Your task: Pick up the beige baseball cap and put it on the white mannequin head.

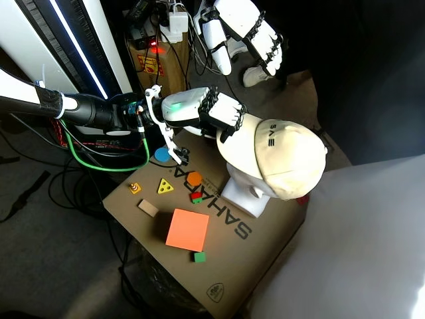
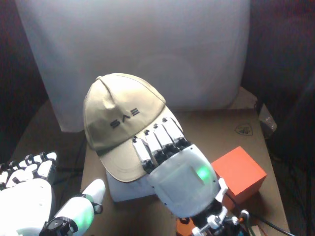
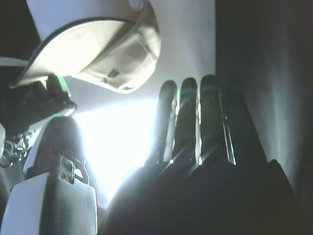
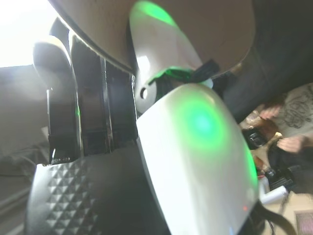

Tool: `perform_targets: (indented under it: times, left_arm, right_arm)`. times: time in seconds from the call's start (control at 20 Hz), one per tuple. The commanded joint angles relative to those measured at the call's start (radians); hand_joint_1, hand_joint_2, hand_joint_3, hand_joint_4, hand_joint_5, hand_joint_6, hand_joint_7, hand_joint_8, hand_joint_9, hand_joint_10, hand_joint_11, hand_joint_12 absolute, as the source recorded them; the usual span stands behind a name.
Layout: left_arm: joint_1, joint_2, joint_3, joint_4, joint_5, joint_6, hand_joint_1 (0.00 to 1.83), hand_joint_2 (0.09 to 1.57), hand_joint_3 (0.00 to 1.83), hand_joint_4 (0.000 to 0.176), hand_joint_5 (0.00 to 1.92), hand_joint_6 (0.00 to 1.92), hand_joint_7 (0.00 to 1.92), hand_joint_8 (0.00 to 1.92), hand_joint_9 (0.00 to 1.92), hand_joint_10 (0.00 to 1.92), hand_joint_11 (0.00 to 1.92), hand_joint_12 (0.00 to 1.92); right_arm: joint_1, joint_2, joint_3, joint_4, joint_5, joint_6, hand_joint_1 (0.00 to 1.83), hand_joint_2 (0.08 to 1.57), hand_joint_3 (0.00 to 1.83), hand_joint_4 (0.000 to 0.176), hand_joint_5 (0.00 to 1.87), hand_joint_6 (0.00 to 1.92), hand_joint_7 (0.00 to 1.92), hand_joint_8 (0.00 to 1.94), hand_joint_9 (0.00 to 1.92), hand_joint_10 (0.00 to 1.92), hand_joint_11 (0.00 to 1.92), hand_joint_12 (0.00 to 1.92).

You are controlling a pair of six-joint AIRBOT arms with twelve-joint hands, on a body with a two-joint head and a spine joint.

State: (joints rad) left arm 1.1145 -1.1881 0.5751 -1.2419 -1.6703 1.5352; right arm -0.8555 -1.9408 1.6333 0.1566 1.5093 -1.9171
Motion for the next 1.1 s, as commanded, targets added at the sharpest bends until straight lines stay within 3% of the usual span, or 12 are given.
perform_targets:
  times: [0.0, 0.35, 0.4, 0.55, 1.05]
  left_arm:
    - [-0.004, -0.004, 0.008, 0.066, -0.093, -0.007, 0.0, 1.14, 0.0, 0.0, 0.17, 0.0, 0.15, 0.0, 0.13, 0.0, 0.0, 0.41]
    - [-0.001, -0.008, 0.013, 0.067, -0.093, -0.011, 0.0, 1.15, 0.0, 0.0, 0.19, 0.0, 0.17, 0.0, 0.14, 0.0, 0.0, 0.47]
    - [0.0, -0.008, 0.013, 0.067, -0.093, -0.011, 0.0, 1.15, 0.0, 0.0, 0.21, 0.0, 0.19, 0.0, 0.16, 0.0, 0.0, 0.52]
    - [0.0, -0.01, 0.015, 0.066, -0.093, -0.014, 0.0, 1.15, 0.0, 0.0, 0.22, 0.0, 0.2, 0.0, 0.17, 0.0, 0.0, 0.53]
    - [0.002, -0.016, 0.024, 0.077, -0.09, -0.016, 0.0, 1.15, 0.0, 0.0, 0.25, 0.0, 0.22, 0.01, 0.19, 0.0, 0.0, 0.59]
  right_arm:
    - [-0.011, 0.006, -0.006, -0.01, 0.082, -0.016, 1.35, 1.19, 0.0, 0.0, 0.73, 1.17, 0.91, 1.18, 0.77, 1.49, 0.69, 1.65]
    - [-0.033, 0.02, -0.033, 0.077, 0.019, -0.013, 1.35, 1.18, 0.0, 0.0, 0.76, 1.16, 0.92, 1.14, 0.76, 1.49, 0.69, 1.64]
    - [-0.034, 0.02, -0.032, 0.087, -0.004, -0.007, 1.24, 1.17, 0.0, 0.0, 0.81, 1.15, 0.95, 1.18, 0.78, 1.33, 0.72, 1.61]
    - [-0.033, 0.02, -0.03, 0.114, -0.063, -0.01, 1.21, 1.16, 0.0, 0.0, 0.84, 1.12, 0.95, 1.19, 0.81, 1.26, 0.71, 1.59]
    - [-0.051, 0.031, -0.056, 0.126, -0.054, -0.025, 1.22, 1.15, 0.0, 0.0, 0.84, 1.07, 0.99, 1.16, 0.82, 1.24, 0.69, 1.59]
